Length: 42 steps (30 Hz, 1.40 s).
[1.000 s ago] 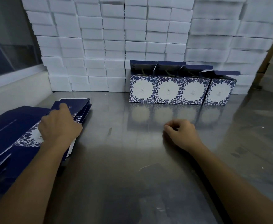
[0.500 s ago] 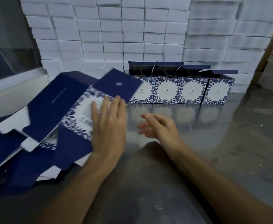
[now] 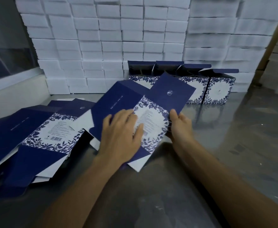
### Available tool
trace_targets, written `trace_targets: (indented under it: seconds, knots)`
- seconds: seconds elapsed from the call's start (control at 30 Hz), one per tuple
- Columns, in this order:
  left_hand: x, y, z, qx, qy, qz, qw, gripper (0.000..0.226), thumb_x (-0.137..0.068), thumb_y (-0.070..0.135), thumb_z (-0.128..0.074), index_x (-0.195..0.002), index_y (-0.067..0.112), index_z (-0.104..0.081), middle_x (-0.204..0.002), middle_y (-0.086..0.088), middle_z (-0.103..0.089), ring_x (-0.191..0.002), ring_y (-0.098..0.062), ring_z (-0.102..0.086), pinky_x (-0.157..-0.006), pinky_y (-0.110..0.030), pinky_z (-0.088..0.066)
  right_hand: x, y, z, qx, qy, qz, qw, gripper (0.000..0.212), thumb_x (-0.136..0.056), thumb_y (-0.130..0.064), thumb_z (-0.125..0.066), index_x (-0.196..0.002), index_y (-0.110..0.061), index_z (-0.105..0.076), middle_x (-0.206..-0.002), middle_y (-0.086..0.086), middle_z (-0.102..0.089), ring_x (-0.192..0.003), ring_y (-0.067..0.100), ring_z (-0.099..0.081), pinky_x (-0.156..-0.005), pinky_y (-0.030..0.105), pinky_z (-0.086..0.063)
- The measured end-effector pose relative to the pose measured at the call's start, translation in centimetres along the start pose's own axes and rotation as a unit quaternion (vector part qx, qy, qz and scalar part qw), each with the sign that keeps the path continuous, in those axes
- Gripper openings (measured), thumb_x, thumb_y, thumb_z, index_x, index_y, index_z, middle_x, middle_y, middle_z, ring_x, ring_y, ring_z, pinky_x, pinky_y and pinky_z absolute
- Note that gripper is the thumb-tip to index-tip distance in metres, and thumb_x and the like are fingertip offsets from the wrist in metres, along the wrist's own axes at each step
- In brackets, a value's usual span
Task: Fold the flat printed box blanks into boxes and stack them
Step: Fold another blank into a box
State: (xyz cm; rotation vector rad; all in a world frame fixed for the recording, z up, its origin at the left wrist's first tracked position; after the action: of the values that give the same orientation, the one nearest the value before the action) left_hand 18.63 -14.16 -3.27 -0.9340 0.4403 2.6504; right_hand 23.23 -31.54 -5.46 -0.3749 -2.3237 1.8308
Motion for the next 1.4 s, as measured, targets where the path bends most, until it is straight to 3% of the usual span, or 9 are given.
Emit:
trace_targets:
  seconds: [0.2, 0.37, 0.5, 0.63, 0.83, 0.93, 1.03, 1.13, 1.4]
  knots:
    - [0.3, -6.9, 0.2, 0.061, -0.004, 0.185, 0.981, 0.043, -0.091, 0.008, -0.054, -0.133, 0.015, -0.052, -0.135, -0.008, -0.053, -0.118, -0.029, -0.054, -0.102, -0.047, -0.039, -1.2, -0.8, 3.0, 0.025, 0.102, 0.044, 0.993, 0.029, -0.107, -0.028, -0.045, -0.084, -0.020, -0.061, -0.061, -0.008, -0.058, -0.048, 0.004, -0.052, -0.050, 0.023, -0.041]
    - [0.1, -7.1, -1.0, 0.306, -0.067, 0.178, 0.933, 0.072, -0.079, -0.019, -0.042, -0.129, 0.032, -0.054, -0.128, 0.008, -0.055, -0.088, 0.012, -0.058, -0.066, -0.002, -0.044, -1.4, -1.2, 3.6, 0.012, 0.107, 0.037, 0.993, 0.030, -0.107, -0.026, -0.044, -0.082, -0.019, -0.059, -0.058, -0.007, -0.053, -0.048, 0.006, -0.048, -0.052, 0.024, -0.040]
    - [-0.2, -7.0, -1.3, 0.380, -0.103, 0.165, 0.904, 0.074, -0.081, -0.025, -0.048, -0.113, 0.041, -0.057, -0.127, 0.002, -0.060, -0.094, 0.020, -0.058, -0.076, -0.007, -0.050, -1.4, -1.4, 4.4, 0.015, 0.132, 0.025, 0.991, 0.035, -0.106, -0.023, -0.047, -0.072, -0.018, -0.054, -0.041, -0.013, -0.043, -0.033, 0.002, -0.035, -0.035, 0.015, -0.029]
    - [-0.1, -7.2, -1.3, 0.318, -0.143, 0.146, 0.926, 0.062, -0.085, -0.006, -0.065, -0.129, 0.036, -0.054, -0.131, -0.002, -0.057, -0.113, -0.010, -0.059, -0.101, -0.034, -0.049, -1.1, -1.9, 5.3, 0.045, 0.173, 0.031, 0.983, 0.032, -0.102, -0.019, -0.049, -0.071, -0.014, -0.054, -0.055, -0.001, -0.044, -0.044, 0.012, -0.039, -0.036, 0.015, -0.027]
    - [-0.2, -5.9, -1.0, 0.196, -0.108, 0.069, 0.972, 0.062, -0.090, 0.006, -0.062, -0.147, 0.022, -0.041, -0.135, 0.002, -0.050, -0.124, -0.014, -0.047, -0.103, -0.032, -0.038, -0.9, -3.4, 3.5, 0.017, 0.061, 0.095, 0.993, 0.026, -0.107, -0.025, -0.040, -0.119, -0.024, -0.063, -0.086, 0.000, -0.063, -0.080, 0.017, -0.058, -0.073, 0.036, -0.049]
    - [-0.3, -3.9, -0.1, 0.257, -0.080, 0.066, 0.961, 0.020, -0.100, 0.042, -0.048, -0.114, 0.038, -0.062, -0.095, 0.016, -0.063, -0.090, -0.009, -0.063, -0.073, -0.024, -0.048, 0.1, -3.8, 1.3, -0.013, -0.047, 0.156, 0.987, 0.053, -0.104, -0.040, -0.044, -0.155, -0.035, -0.029, -0.139, -0.013, -0.056, -0.121, 0.009, -0.059, -0.106, 0.039, -0.048]
    - [0.1, -2.4, 0.1, 0.386, -0.024, 0.141, 0.911, 0.032, -0.100, 0.019, -0.055, -0.082, 0.043, -0.067, -0.064, 0.020, -0.065, -0.063, 0.005, -0.061, -0.055, -0.020, -0.050, 1.7, -4.1, -0.5, 0.046, -0.103, 0.245, 0.963, 0.072, -0.094, -0.051, -0.046, -0.156, -0.039, -0.011, -0.164, -0.015, -0.023, -0.149, 0.007, -0.027, -0.124, 0.042, -0.024]
    - [0.8, -2.5, -0.4, 0.455, -0.006, 0.243, 0.856, 0.036, -0.092, -0.020, -0.046, -0.122, -0.001, -0.055, -0.097, 0.007, -0.062, -0.058, 0.027, -0.052, -0.059, 0.001, -0.041, 2.7, -3.9, -1.3, 0.173, -0.088, 0.318, 0.928, 0.074, -0.090, -0.063, -0.041, -0.153, -0.043, -0.010, -0.168, -0.013, -0.007, -0.152, -0.001, -0.004, -0.126, 0.036, -0.009]
    - [-0.8, 2.0, 0.8, 0.794, -0.140, 0.217, 0.551, 0.054, -0.093, 0.042, -0.040, -0.132, 0.010, -0.059, -0.132, -0.011, -0.063, -0.123, -0.026, -0.060, -0.100, -0.041, -0.051, 3.4, -2.7, -1.7, 0.427, -0.107, 0.278, 0.854, 0.067, -0.078, -0.086, -0.026, -0.142, -0.071, -0.015, -0.161, -0.035, -0.003, -0.150, -0.003, 0.004, -0.112, 0.052, -0.013]
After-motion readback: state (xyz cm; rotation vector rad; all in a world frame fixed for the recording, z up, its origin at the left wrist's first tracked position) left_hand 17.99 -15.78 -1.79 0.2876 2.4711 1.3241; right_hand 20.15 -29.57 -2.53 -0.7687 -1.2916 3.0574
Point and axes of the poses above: each hand's wrist, its own x-axis away from the middle knuckle, its own z-axis out of the back of the hand, y = z × x, the point moved 4 cm from there along -x, towards the middle knuckle
